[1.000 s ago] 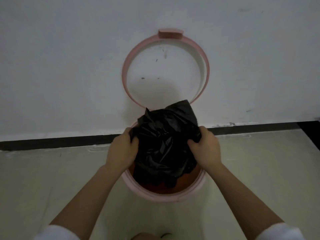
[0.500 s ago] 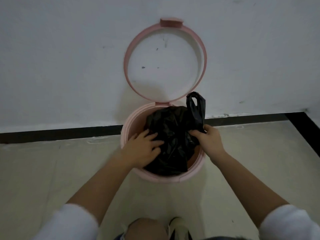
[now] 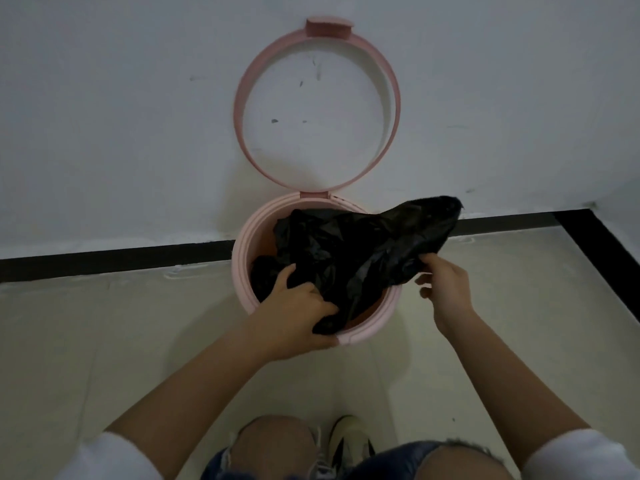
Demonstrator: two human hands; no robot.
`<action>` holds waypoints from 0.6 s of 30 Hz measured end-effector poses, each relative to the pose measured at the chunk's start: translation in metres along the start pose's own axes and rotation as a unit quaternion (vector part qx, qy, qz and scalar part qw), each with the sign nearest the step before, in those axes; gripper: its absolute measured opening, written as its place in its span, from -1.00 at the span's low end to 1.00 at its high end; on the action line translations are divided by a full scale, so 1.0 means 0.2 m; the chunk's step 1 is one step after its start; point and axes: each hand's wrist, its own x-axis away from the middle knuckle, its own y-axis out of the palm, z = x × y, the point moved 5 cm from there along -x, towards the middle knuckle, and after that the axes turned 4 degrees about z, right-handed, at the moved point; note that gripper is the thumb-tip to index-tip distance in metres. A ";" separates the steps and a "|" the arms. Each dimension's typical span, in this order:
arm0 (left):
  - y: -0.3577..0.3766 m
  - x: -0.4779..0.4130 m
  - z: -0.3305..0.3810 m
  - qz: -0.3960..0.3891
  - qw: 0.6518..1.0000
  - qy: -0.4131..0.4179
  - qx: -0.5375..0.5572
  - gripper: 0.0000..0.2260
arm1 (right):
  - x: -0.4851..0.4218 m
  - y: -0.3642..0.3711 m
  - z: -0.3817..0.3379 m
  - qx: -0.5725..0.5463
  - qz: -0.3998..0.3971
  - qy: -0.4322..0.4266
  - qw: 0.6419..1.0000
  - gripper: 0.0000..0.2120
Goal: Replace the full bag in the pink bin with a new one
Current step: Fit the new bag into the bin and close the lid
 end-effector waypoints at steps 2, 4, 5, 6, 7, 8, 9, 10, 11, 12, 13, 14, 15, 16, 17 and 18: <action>-0.04 0.03 0.01 0.081 0.996 0.040 0.001 -0.77 | 0.00 -0.08 0.03 0.037 0.032 0.010 0.999 -0.83; -0.05 0.06 0.02 0.158 0.984 0.077 -0.028 -0.82 | 0.04 -0.12 0.03 0.089 0.043 -0.026 0.995 -0.87; -0.04 0.07 0.03 0.175 0.980 0.088 -0.030 -0.82 | 0.08 -0.12 0.00 0.107 0.046 -0.092 0.989 -0.87; -0.03 0.08 0.03 0.182 0.978 0.098 -0.028 -0.79 | 0.15 -0.10 -0.06 0.123 0.037 -0.190 0.973 -0.87; -0.02 0.08 0.03 0.191 0.975 0.109 -0.029 -0.77 | 0.24 -0.05 -0.13 0.157 0.010 -0.305 0.939 -0.86; -0.03 0.09 0.04 0.197 0.973 0.119 -0.033 -0.77 | 0.32 0.01 -0.18 0.222 -0.027 -0.411 0.884 -0.82; -0.03 0.09 0.05 0.192 0.971 0.134 -0.041 -0.78 | 0.36 0.08 -0.19 0.313 -0.065 -0.495 0.808 -0.67; -0.04 0.09 0.06 0.183 0.971 0.148 -0.045 -0.78 | 0.37 0.14 -0.17 0.410 -0.098 -0.553 0.718 -0.51; -0.04 0.10 0.07 0.167 0.972 0.159 -0.046 -0.76 | 0.35 0.18 -0.14 0.492 -0.116 -0.582 0.637 -0.45; -0.04 0.11 0.08 0.151 0.974 0.167 -0.037 -0.75 | 0.32 0.22 -0.11 0.546 -0.124 -0.593 0.578 -0.50; -0.05 0.12 0.08 0.133 0.977 0.166 -0.025 -0.73 | 0.29 0.23 -0.10 0.576 -0.127 -0.600 0.540 -0.62; -0.06 0.14 0.08 0.121 0.979 0.165 -0.012 -0.72 | 0.26 0.22 -0.10 0.585 -0.122 -0.610 0.521 -0.75; -0.06 0.16 0.07 0.113 0.980 0.163 -0.007 -0.71 | 0.25 0.20 -0.11 0.584 -0.115 -0.618 0.514 -0.85; -0.06 0.18 0.04 0.102 0.981 0.162 -0.003 -0.72 | 0.24 0.17 -0.10 0.581 -0.110 -0.626 0.509 -0.90; -0.05 0.20 0.01 0.078 0.985 0.153 0.006 -0.73 | 0.23 0.13 -0.08 0.580 -0.113 -0.628 0.506 -0.92; -0.03 0.22 -0.02 0.056 0.989 0.139 0.016 -0.75 | 0.21 0.09 -0.04 0.582 -0.122 -0.623 0.509 -0.92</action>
